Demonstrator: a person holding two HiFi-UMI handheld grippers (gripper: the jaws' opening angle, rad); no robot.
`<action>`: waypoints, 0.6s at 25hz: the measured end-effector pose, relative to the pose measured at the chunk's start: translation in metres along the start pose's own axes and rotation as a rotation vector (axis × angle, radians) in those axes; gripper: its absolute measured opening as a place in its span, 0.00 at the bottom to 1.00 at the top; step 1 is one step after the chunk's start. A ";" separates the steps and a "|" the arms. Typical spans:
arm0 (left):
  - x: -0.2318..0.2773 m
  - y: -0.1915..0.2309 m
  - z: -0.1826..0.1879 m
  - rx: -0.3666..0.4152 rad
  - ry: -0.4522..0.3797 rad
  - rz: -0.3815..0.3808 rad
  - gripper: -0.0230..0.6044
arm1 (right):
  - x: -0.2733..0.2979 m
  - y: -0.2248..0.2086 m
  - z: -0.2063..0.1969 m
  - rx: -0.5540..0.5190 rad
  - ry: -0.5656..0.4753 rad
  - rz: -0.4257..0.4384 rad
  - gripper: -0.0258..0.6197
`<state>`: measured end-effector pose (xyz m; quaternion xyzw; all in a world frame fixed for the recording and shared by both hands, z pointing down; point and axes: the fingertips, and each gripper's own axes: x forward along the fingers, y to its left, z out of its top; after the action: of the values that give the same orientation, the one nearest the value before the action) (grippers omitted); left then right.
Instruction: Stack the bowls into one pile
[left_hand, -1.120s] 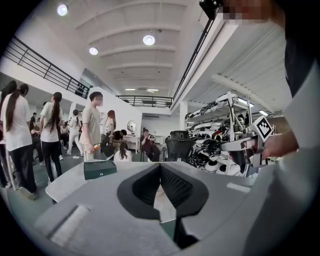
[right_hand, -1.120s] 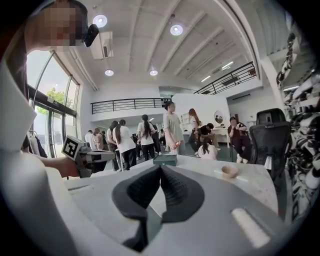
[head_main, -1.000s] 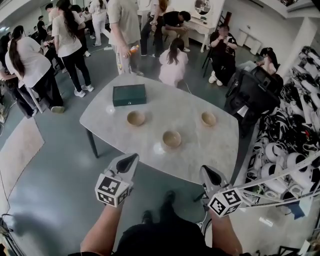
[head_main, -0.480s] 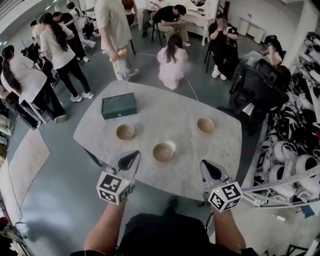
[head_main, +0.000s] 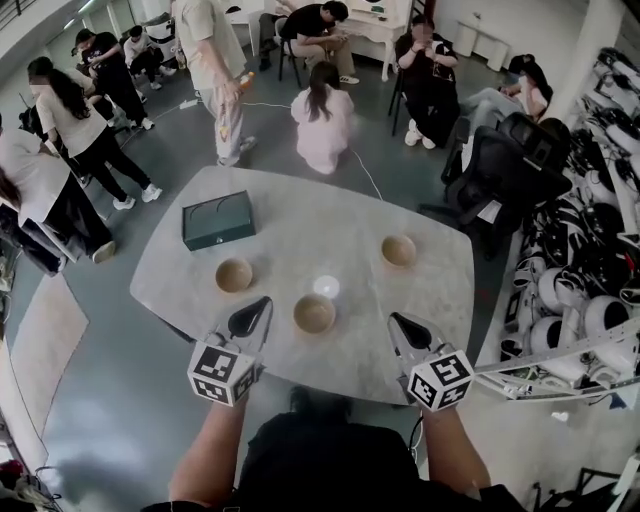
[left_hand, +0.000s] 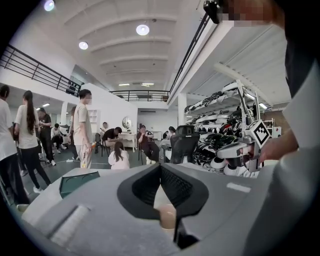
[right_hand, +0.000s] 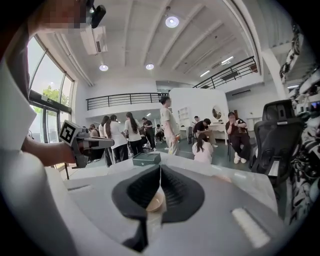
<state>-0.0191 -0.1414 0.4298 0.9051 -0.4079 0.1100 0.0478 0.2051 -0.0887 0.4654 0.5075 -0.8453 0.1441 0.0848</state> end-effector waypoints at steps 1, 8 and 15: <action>0.002 0.005 0.000 0.001 -0.006 -0.010 0.05 | 0.006 0.002 -0.002 -0.002 0.023 -0.003 0.05; 0.005 0.037 -0.004 -0.009 -0.047 -0.082 0.05 | 0.037 0.019 -0.006 -0.054 0.127 -0.052 0.14; 0.012 0.052 -0.003 -0.026 -0.051 -0.118 0.05 | 0.061 0.013 -0.008 -0.090 0.194 -0.073 0.22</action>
<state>-0.0511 -0.1841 0.4357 0.9294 -0.3562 0.0786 0.0557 0.1654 -0.1310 0.4882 0.5170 -0.8198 0.1511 0.1942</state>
